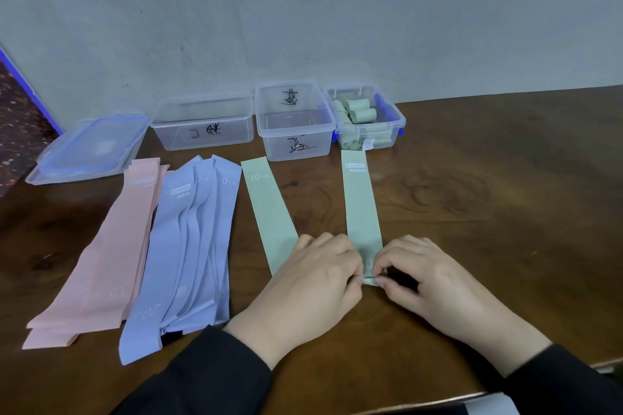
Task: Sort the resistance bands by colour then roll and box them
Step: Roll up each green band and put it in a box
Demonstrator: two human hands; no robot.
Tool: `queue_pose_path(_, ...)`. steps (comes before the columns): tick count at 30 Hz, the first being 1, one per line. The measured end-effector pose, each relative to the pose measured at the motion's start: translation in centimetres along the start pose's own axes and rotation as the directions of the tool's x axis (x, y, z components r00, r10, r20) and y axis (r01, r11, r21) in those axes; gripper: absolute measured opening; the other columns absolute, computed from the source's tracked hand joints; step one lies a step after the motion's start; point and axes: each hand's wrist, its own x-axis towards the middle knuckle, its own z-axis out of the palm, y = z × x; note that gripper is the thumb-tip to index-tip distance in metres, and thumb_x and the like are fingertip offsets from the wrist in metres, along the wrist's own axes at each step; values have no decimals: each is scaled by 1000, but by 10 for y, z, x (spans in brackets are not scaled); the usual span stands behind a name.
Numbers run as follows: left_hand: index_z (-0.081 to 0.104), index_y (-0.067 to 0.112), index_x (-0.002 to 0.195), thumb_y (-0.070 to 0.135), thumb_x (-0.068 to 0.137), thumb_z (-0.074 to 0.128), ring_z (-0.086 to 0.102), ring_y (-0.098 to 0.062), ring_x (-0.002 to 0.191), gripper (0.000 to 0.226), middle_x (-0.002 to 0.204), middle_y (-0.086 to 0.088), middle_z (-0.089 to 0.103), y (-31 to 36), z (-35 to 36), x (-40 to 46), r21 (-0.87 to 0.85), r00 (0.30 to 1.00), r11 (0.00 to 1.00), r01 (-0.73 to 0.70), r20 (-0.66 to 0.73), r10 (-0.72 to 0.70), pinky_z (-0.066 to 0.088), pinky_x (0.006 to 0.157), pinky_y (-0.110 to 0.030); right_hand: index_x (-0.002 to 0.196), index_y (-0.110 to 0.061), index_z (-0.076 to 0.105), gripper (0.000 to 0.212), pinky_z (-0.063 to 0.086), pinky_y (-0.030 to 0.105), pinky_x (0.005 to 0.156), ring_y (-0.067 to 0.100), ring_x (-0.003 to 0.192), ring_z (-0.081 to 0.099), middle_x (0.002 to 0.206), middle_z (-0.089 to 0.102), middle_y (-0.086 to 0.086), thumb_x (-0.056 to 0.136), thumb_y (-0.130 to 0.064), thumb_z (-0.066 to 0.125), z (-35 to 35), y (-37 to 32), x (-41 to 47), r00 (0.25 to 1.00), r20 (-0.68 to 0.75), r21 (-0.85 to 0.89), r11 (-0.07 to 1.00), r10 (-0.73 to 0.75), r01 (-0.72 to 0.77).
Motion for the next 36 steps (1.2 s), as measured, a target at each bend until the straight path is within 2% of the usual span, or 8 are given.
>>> queue_pose_path(2, 52, 30, 87, 36, 101, 44, 41, -5, 90, 17, 94, 17, 48, 2, 2, 2, 17, 1000, 1000, 10, -29, -9, 41, 90, -33, 96, -37, 66, 7, 46, 28, 88, 2, 103, 57, 102, 58, -28, 96, -34, 59, 1, 0, 0, 1000, -4, -21, 1000, -17, 17)
queue_pose_path(7, 56, 30, 87, 33, 97, 57, 46, -6, 87, 11, 89, 17, 54, -1, 5, 3, 42, 995, 999, 17, -102, -13, 44, 87, -33, 102, -35, 72, 14, 45, 27, 89, 3, 103, 56, 105, 58, -27, 97, -34, 60, 4, 2, 1, 999, -15, -40, 999, -31, 30)
queue_pose_path(12, 70, 26, 86, 32, 95, 63, 47, -7, 84, 13, 87, 12, 56, -1, 5, 4, 64, 991, 998, 15, -137, -6, 47, 77, -32, 107, -34, 76, 21, 48, 31, 89, 4, 103, 57, 106, 58, -25, 95, -46, 63, 4, 4, -1, 999, -37, -43, 999, -31, 30)
queue_pose_path(15, 73, 26, 89, 36, 93, 66, 46, -6, 82, 13, 86, 13, 54, -2, 4, 1, 50, 992, 999, 4, -126, 2, 47, 74, -30, 105, -34, 77, 21, 50, 31, 84, 4, 99, 56, 103, 59, -22, 95, -44, 62, 5, 4, 1, 998, -47, -63, 998, -30, 27)
queue_pose_path(18, 73, 27, 96, 38, 92, 68, 47, -6, 84, 13, 90, 14, 55, -4, 3, -1, 59, 994, 998, 5, -108, 2, 48, 76, -30, 104, -31, 76, 20, 49, 32, 81, 6, 95, 55, 102, 57, -21, 99, -39, 60, 5, 3, 1, 997, -49, -74, 996, -52, 48)
queue_pose_path(22, 70, 28, 96, 38, 98, 59, 47, -6, 87, 15, 92, 15, 55, -3, 4, -1, 57, 996, 998, -3, -86, 8, 47, 79, -31, 102, -30, 75, 17, 49, 33, 82, 8, 94, 56, 101, 57, -21, 100, -37, 60, 5, 4, 0, 998, -57, -47, 998, -34, 32)
queue_pose_path(29, 67, 30, 98, 39, 102, 48, 45, -5, 89, 21, 95, 16, 55, 0, 6, 0, 35, 993, 998, 55, -106, -51, 42, 84, -26, 102, -35, 72, 14, 49, 29, 81, 1, 95, 56, 100, 61, -26, 97, -40, 60, 3, 3, 3, 998, -61, -38, 999, 14, -16)
queue_pose_path(36, 68, 33, 98, 42, 100, 52, 48, -5, 90, 19, 96, 17, 57, 1, 7, 2, 49, 987, 994, 96, -132, -89, 44, 85, -25, 104, -34, 75, 20, 52, 33, 80, 4, 91, 55, 98, 60, -23, 99, -39, 56, 4, 1, 3, 996, -88, -81, 996, 25, -32)
